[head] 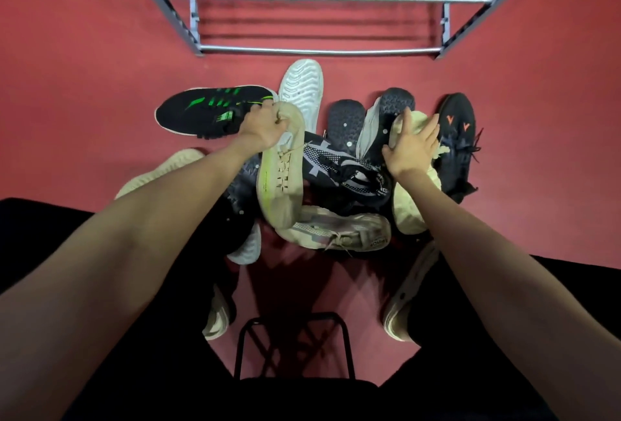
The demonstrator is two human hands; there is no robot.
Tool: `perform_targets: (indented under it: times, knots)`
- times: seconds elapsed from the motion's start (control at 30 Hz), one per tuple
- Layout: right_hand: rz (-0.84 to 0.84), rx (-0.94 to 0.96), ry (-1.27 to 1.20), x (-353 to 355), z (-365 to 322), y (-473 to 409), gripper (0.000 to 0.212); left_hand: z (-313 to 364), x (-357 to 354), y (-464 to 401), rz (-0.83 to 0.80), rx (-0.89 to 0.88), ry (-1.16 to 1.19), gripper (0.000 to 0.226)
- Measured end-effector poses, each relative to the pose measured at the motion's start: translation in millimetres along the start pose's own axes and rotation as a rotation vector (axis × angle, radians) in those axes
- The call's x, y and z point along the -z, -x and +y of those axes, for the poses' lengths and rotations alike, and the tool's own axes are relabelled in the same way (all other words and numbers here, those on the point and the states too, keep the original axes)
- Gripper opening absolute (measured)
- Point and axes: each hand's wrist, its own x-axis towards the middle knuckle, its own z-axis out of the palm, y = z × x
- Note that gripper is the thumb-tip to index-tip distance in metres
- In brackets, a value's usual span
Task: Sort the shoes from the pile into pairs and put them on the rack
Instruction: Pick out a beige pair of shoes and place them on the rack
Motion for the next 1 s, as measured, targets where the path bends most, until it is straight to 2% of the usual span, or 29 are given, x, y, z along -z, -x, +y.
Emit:
perform_targets:
  times: [0.17, 0.37, 0.47, 0.63, 0.87, 1.0]
  knots:
    - [0.023, -0.038, -0.078, 4, 0, -4, 0.081, -4, -2, -4, 0.034, -0.015, 0.109, 0.066]
    - [0.049, -0.029, -0.075, 27, -7, 19, 0.063, 0, 9, 15, 0.122, -0.034, 0.125, 0.063]
    - [0.067, -0.025, -0.052, 41, -16, 43, 0.061, 0, 19, 32, 0.125, -0.039, 0.126, 0.062]
    - [0.242, 0.058, -0.166, 84, -29, 77, 0.062, 5, 39, 71, 0.245, -0.016, 0.159, 0.062]
    - [0.487, 0.3, -0.467, 135, -47, 115, 0.063, 13, 75, 114, 0.422, 0.071, 0.429, 0.071]
    - [0.646, 0.363, -0.638, 136, -49, 138, 0.064, 9, 75, 135, 0.438, 0.136, 0.558, 0.08]
